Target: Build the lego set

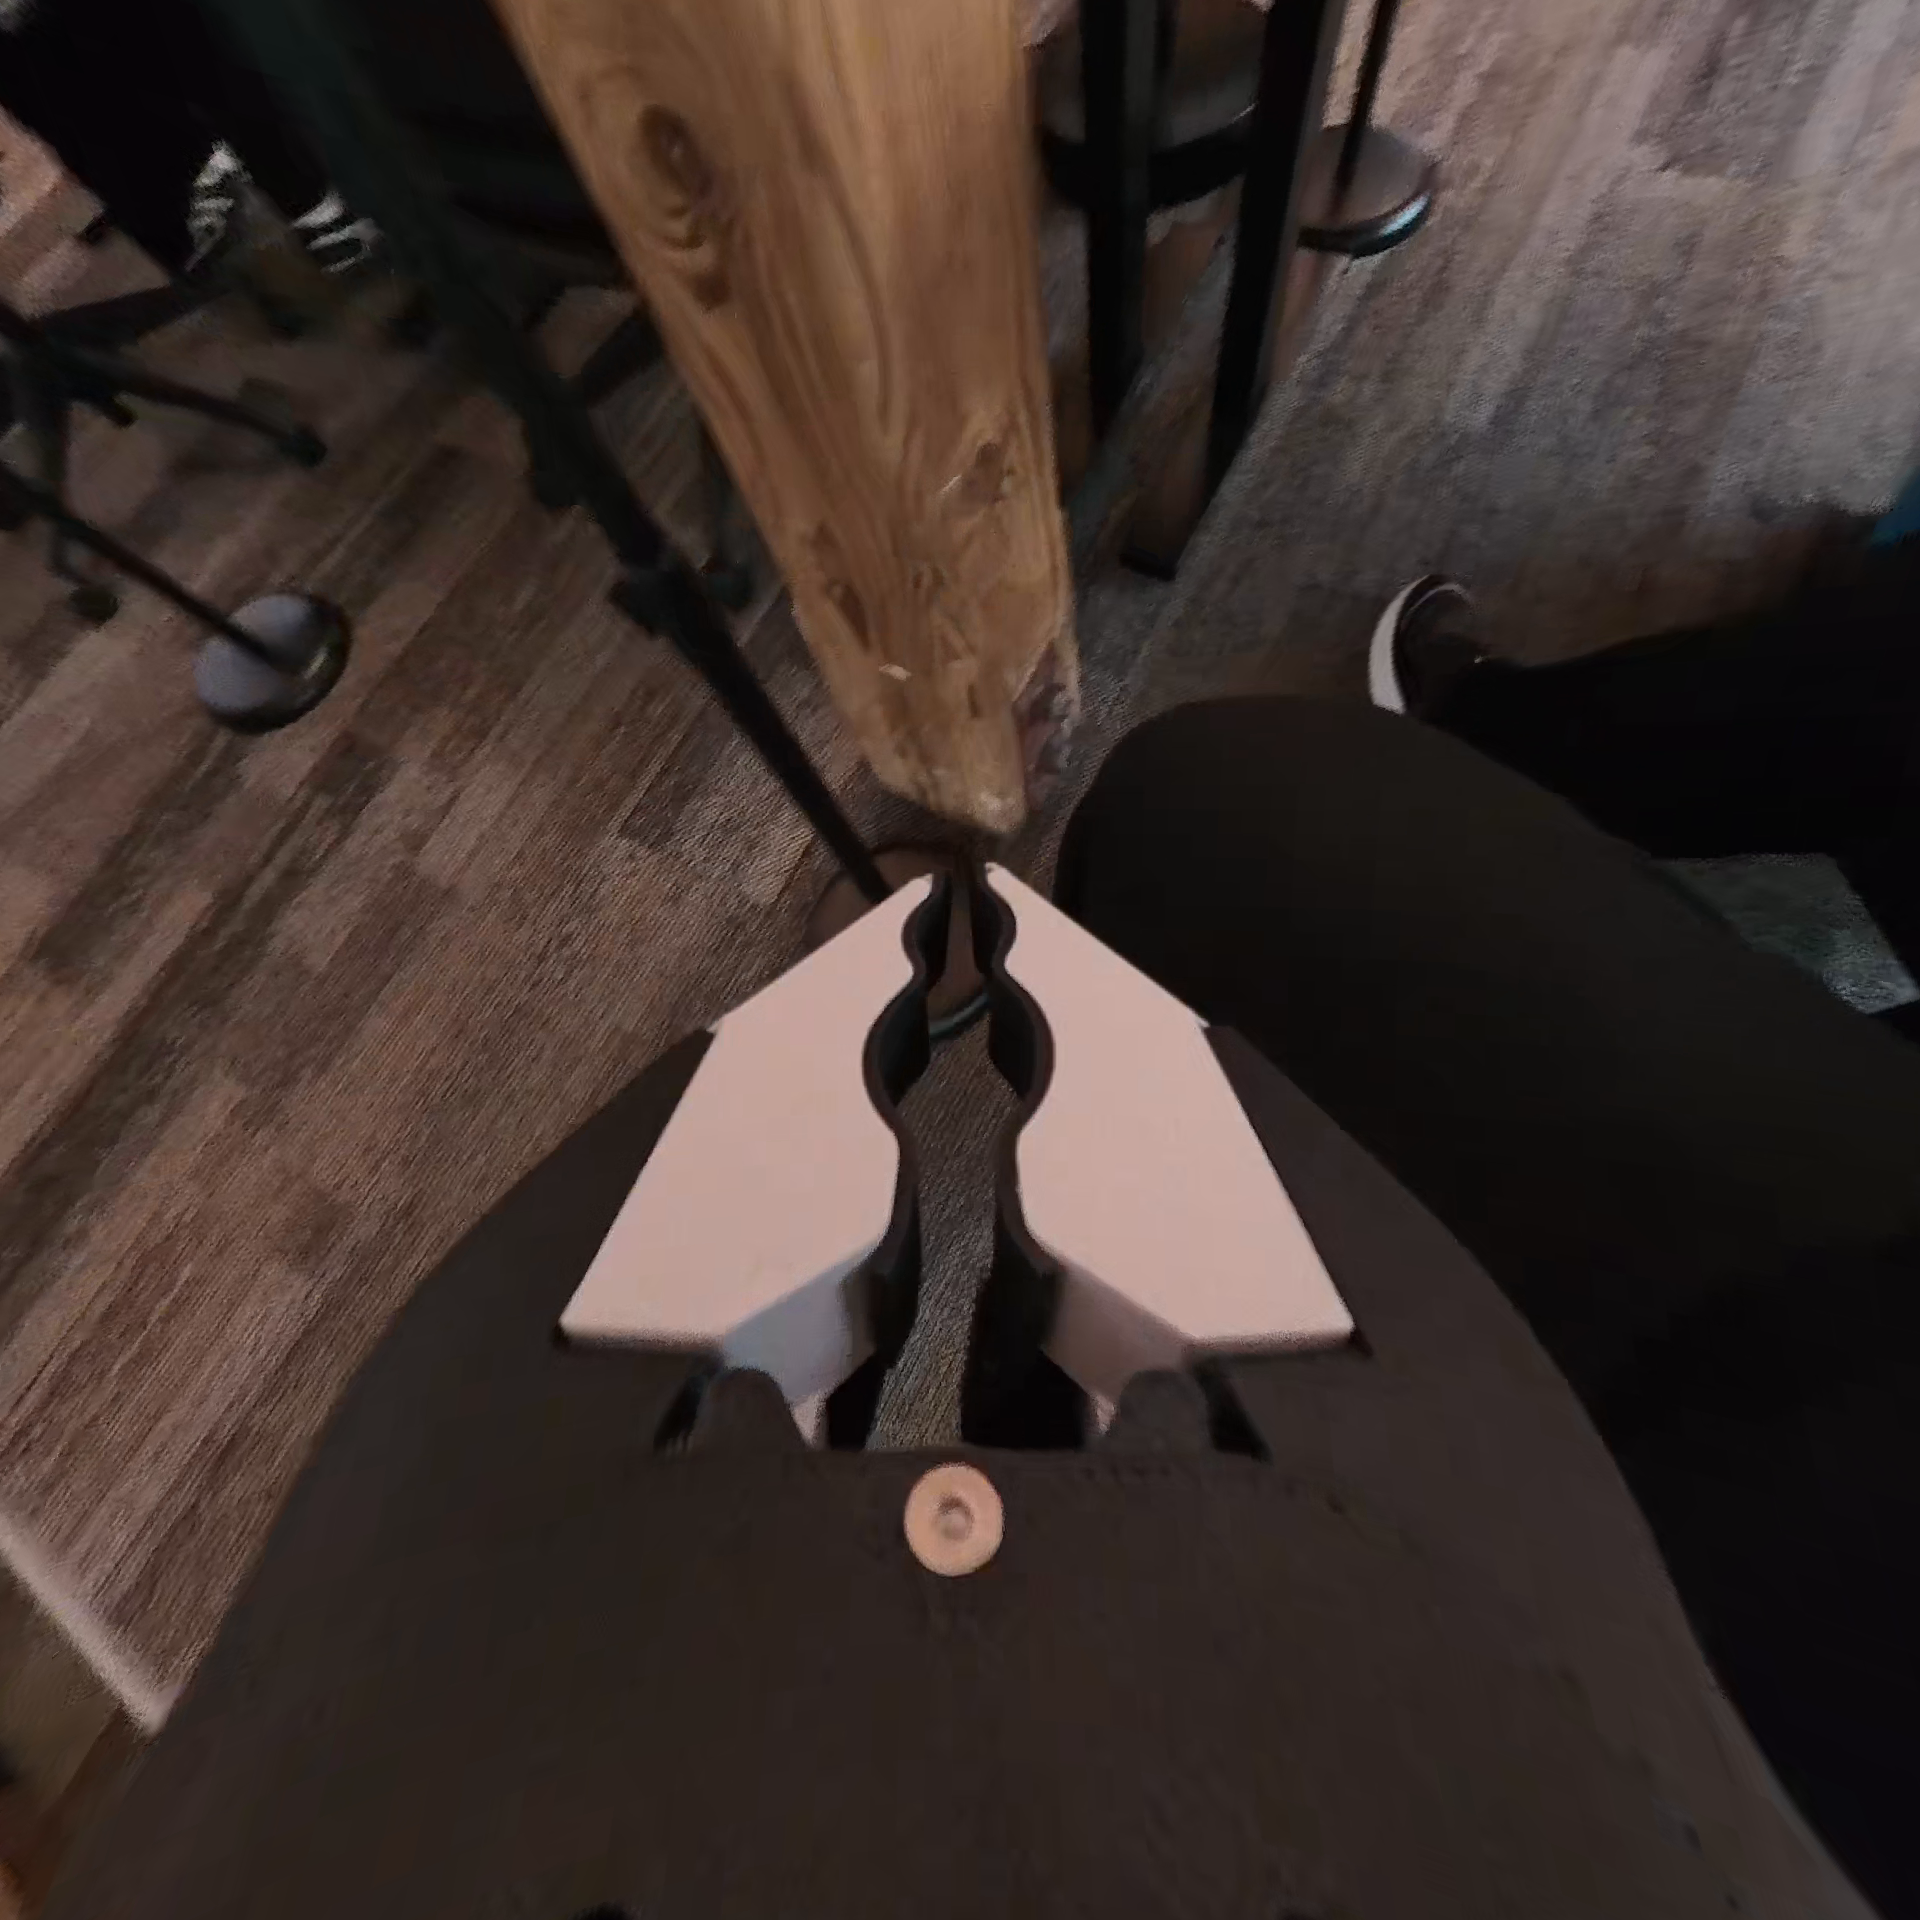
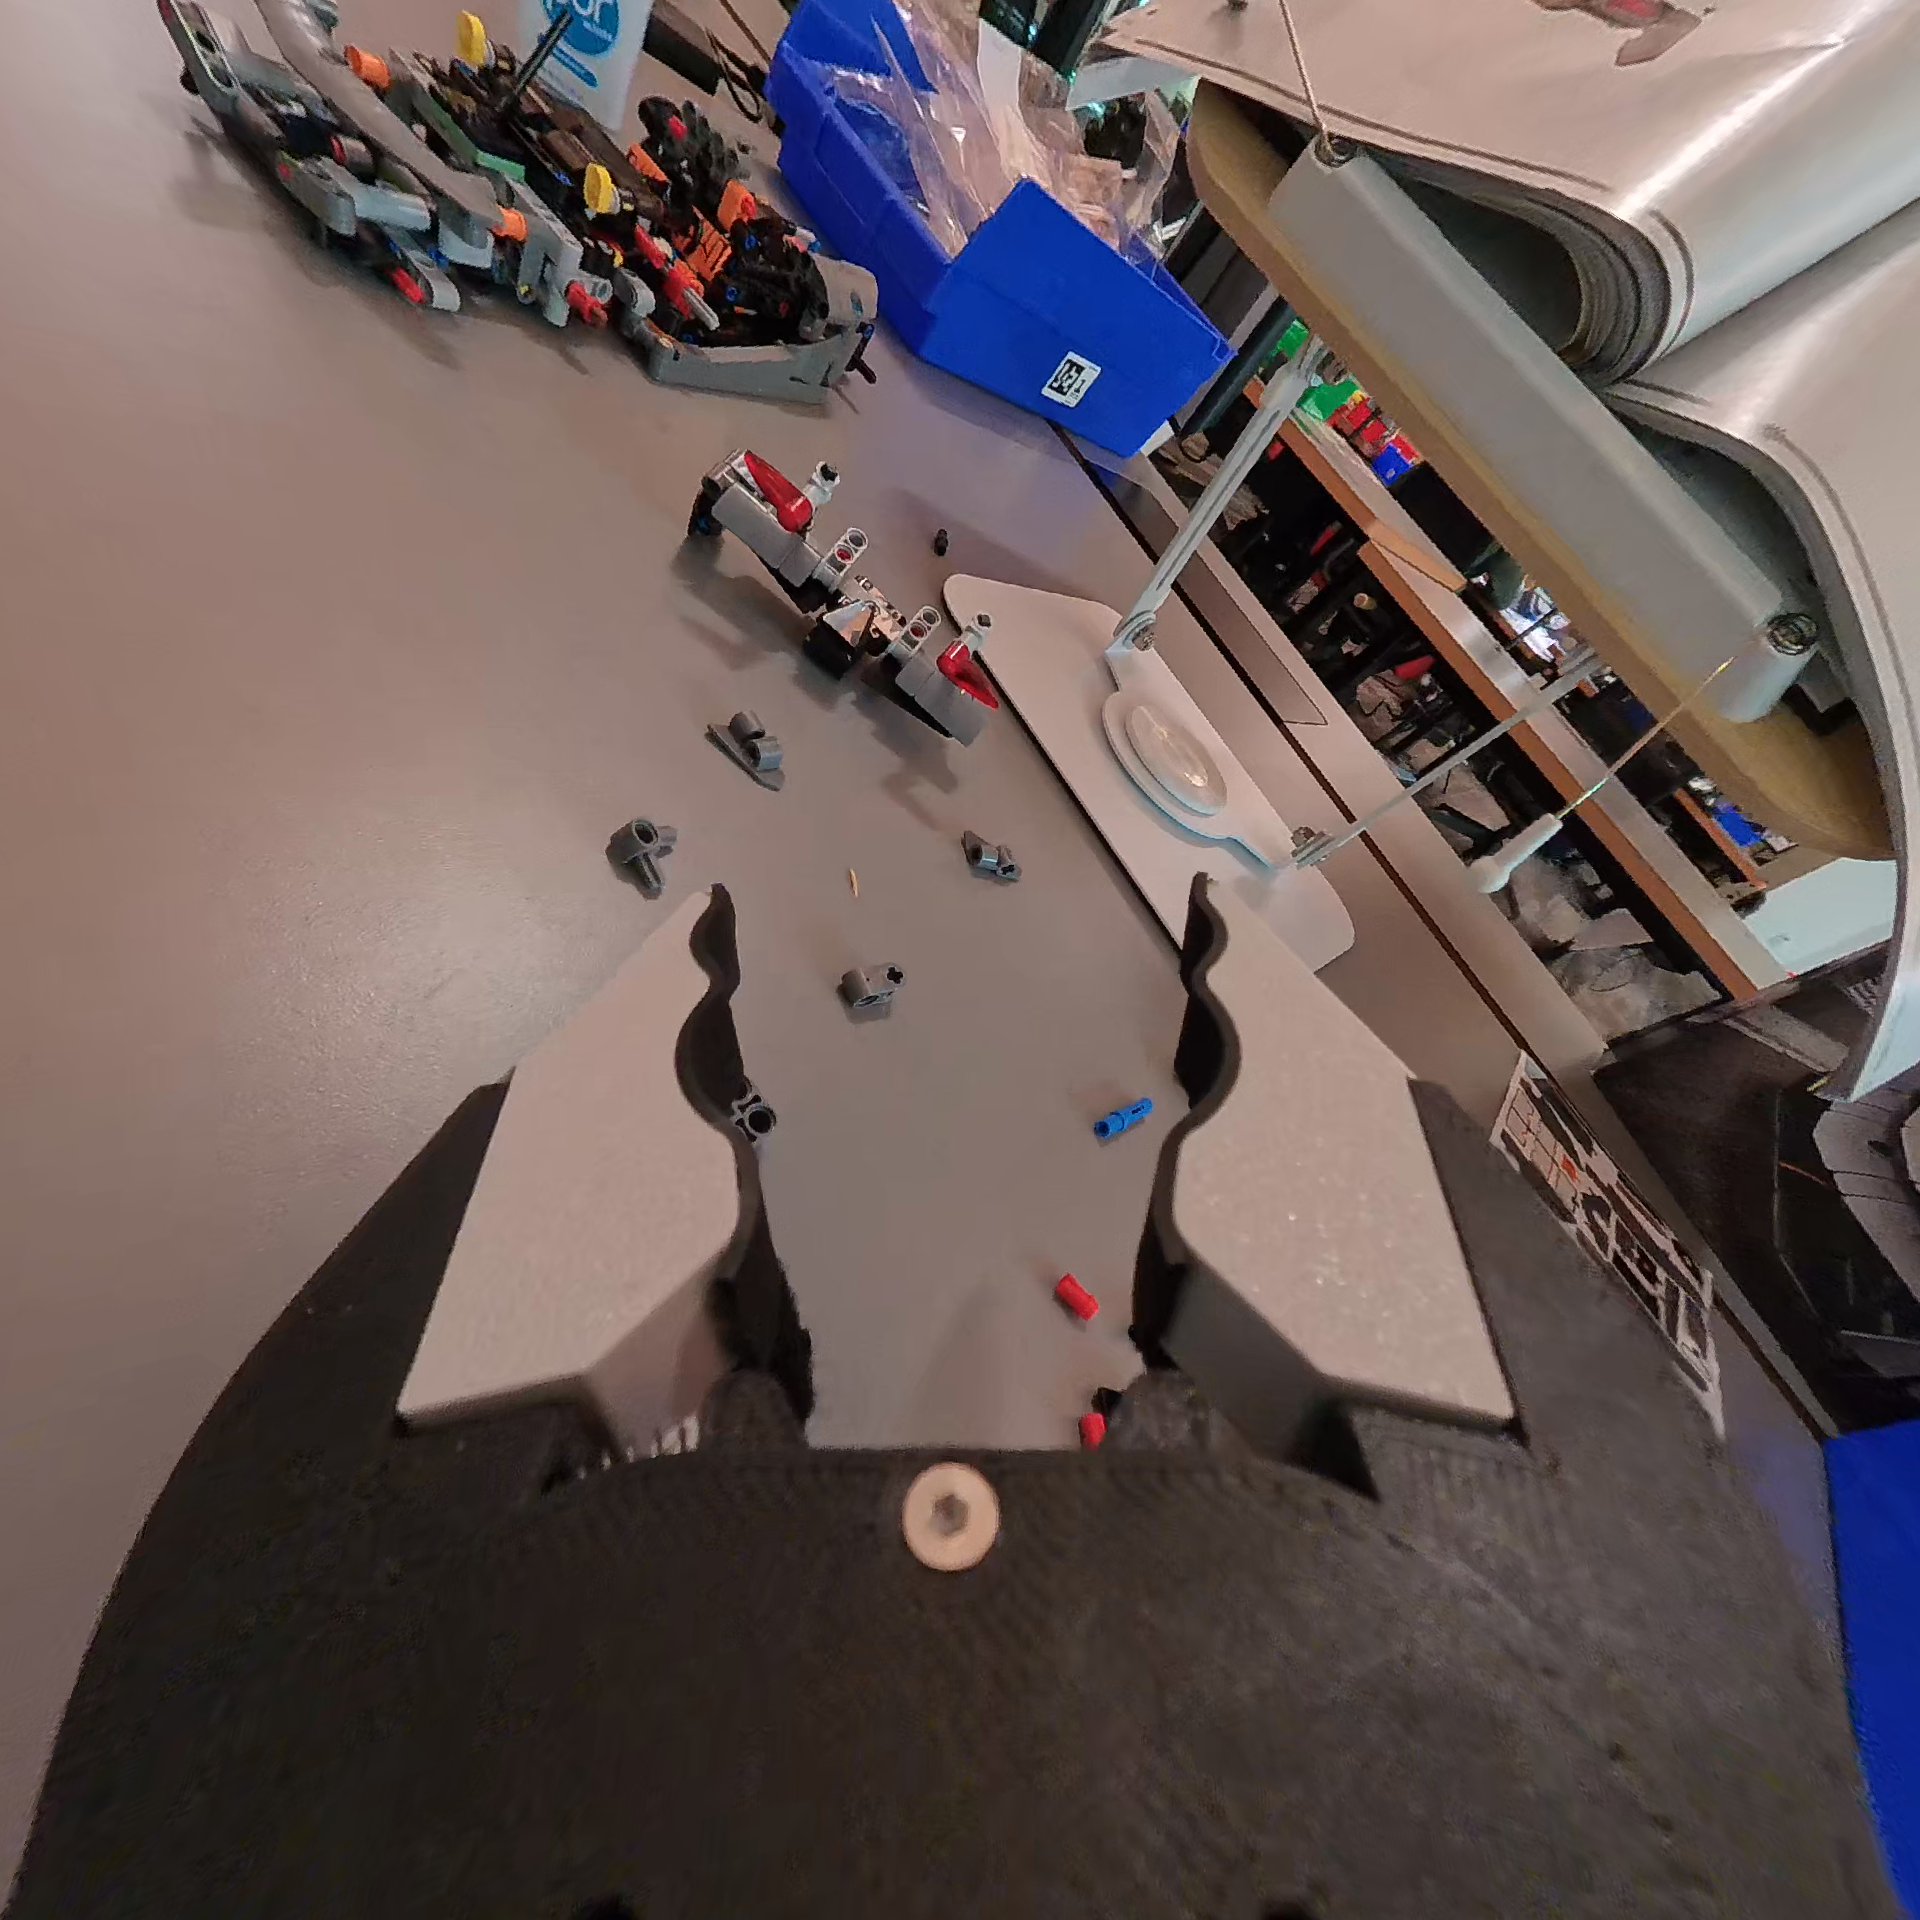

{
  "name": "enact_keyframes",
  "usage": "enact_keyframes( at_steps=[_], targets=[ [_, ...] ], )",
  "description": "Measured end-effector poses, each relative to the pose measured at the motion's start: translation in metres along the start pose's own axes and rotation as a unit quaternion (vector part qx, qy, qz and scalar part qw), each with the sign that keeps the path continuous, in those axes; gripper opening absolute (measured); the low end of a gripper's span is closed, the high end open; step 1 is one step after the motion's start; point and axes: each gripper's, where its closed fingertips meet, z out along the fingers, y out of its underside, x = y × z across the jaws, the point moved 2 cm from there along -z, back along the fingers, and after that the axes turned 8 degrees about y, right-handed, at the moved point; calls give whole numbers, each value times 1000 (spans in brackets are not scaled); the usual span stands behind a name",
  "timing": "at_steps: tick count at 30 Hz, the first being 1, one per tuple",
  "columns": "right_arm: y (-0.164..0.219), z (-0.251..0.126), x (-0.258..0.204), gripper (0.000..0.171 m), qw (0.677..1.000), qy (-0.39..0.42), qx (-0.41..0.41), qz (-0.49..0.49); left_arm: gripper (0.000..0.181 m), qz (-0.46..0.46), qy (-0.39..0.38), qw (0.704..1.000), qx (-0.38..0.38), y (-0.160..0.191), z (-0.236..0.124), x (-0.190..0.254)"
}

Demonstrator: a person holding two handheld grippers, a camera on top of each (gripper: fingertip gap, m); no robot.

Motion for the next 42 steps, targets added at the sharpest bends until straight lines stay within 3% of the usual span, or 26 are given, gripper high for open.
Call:
enact_keyframes(
  at_steps=[1, 9, 15, 18, 21, 24, 27, 31, 34, 38, 42],
  targets=[
    [0, 0, 1, 83, 1000, -2, 1, 5, 1, -4, -15, 1000, -7, 8, -7, -5],
    [-2, -2, 6, 81, 1000, 1, 9, 19, 2, -52, -95, 993, -53, 79, -73, -24],
    [-50, -59, 9, 41, 987, 57, 145, -48, 2, -82, -130, 988, 28, 55, -112, -30],
    [-81, -132, -49, 16, 976, -52, 202, -67, 1, -77, -123, 988, 51, 30, -106, -28],
    [-77, -199, -136, 0, 944, -266, 195, -22, 2, -29, -83, 995, 36, -2, -70, -9],
    [3, -206, -233, 6, 903, -426, 54, 16, 3, 9, -4, 999, 46, -51, -12, 34],
    [125, -175, -314, 26, 851, -493, -150, 101, 6, 77, 56, 995, 33, -86, 48, 81],
    [299, -113, -392, 26, 788, -449, -363, 211, 6, 98, 132, 986, 36, -111, 108, 127],
    [413, -85, -443, 23, 750, -398, -460, 260, 6, 85, 179, 980, 17, -107, 151, 146],
    [525, -67, -492, 16, 762, -344, -519, 180, 7, 74, 200, 977, -28, -81, 201, 153],
    [571, -46, -517, 15, 778, -286, -521, 204, 7, 52, 224, 970, -76, -50, 230, 160]
  ],
)
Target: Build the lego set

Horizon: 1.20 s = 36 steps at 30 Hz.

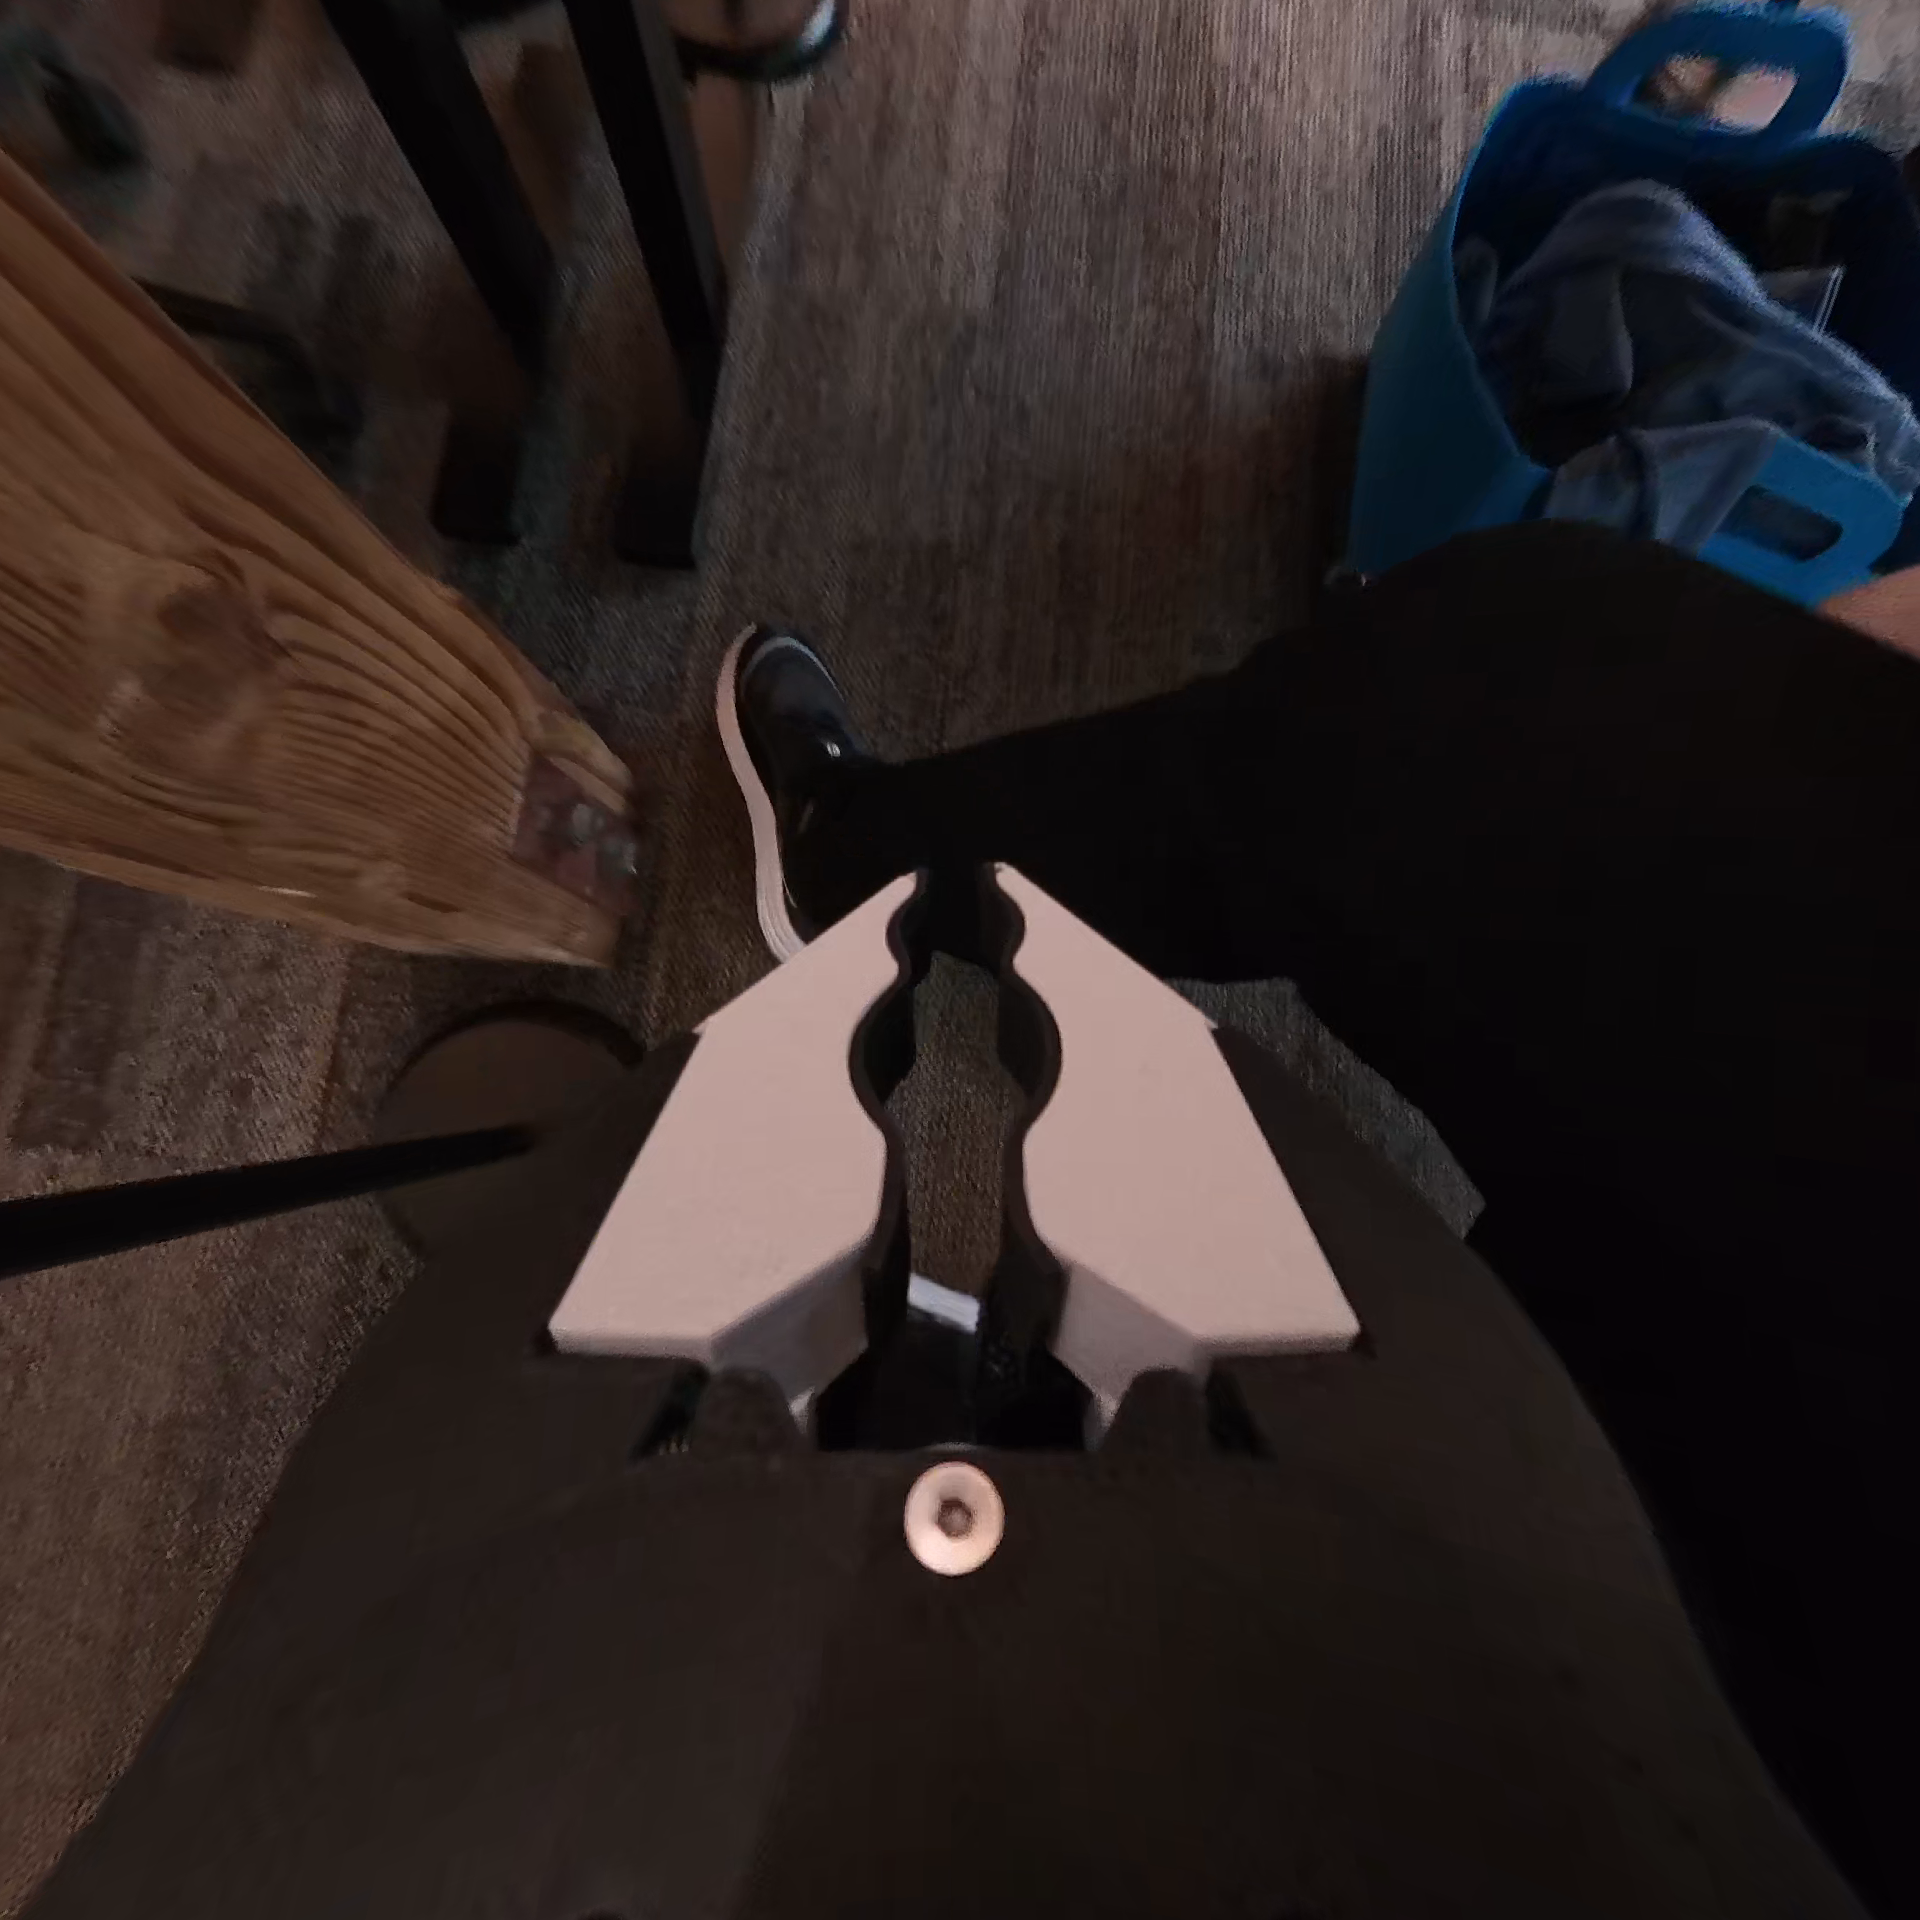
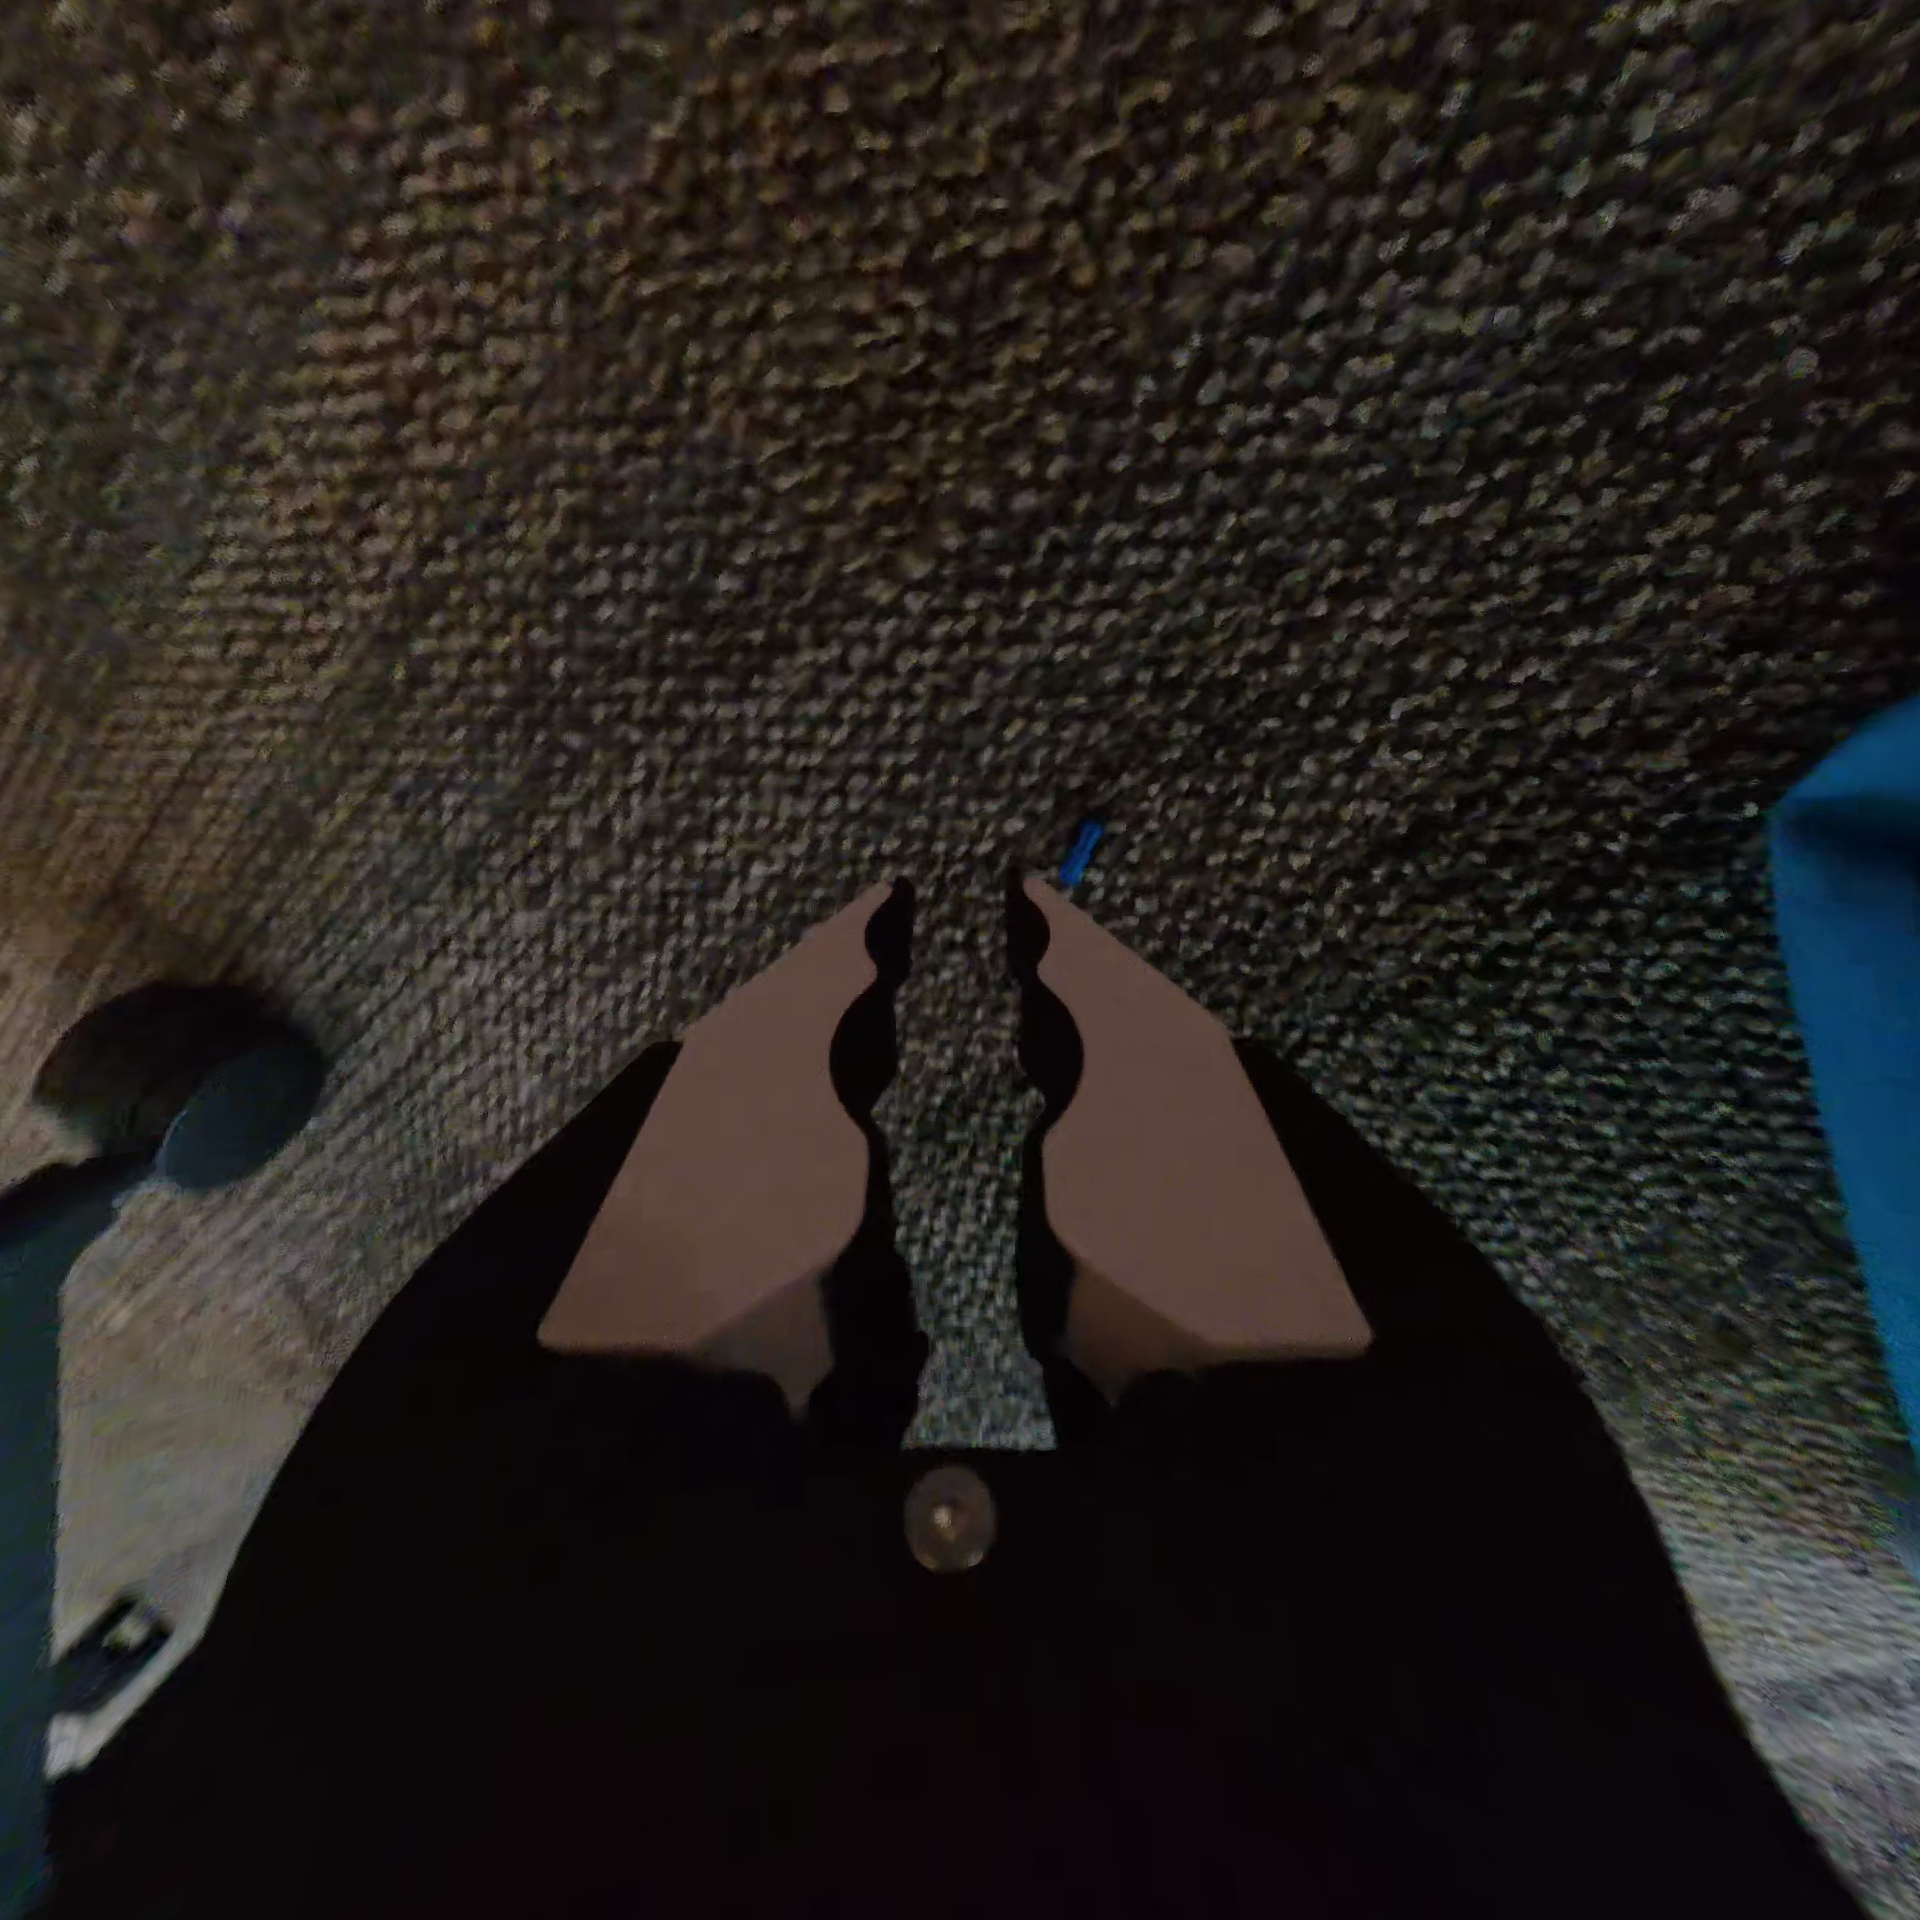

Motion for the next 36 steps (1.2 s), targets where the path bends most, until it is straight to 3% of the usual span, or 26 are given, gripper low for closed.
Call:
enact_keyframes(
  at_steps=[12, 15, 19, 22, 25, 28, 36],
  targets=[
    [14, 57, 19, 14, 997, 65, -3, 33, 7, 12, 31, 997, -67, 15, 42, -7],
    [13, 58, 23, 2, 996, 67, 1, 53, 7, 18, 30, 997, -74, 15, 43, -5],
    [16, 53, 22, 1, 996, 40, 2, 80, 7, 26, 32, 996, -74, 12, 44, -2],
    [16, 28, 16, 1, 996, 11, 15, 87, 7, 30, 29, 997, -59, 4, 41, -1],
    [3, -32, -15, 1, 996, -49, 55, 42, 7, 28, 25, 999, -25, -11, 35, 2],
    [-22, -127, -55, 1, 983, -136, 119, 8, 7, 33, 23, 999, 30, -37, 24, 11],
    [-79, -461, -145, 0, 898, -287, 317, -100, 10, 95, 52, 981, 160, -108, -18, 73]
  ],
)
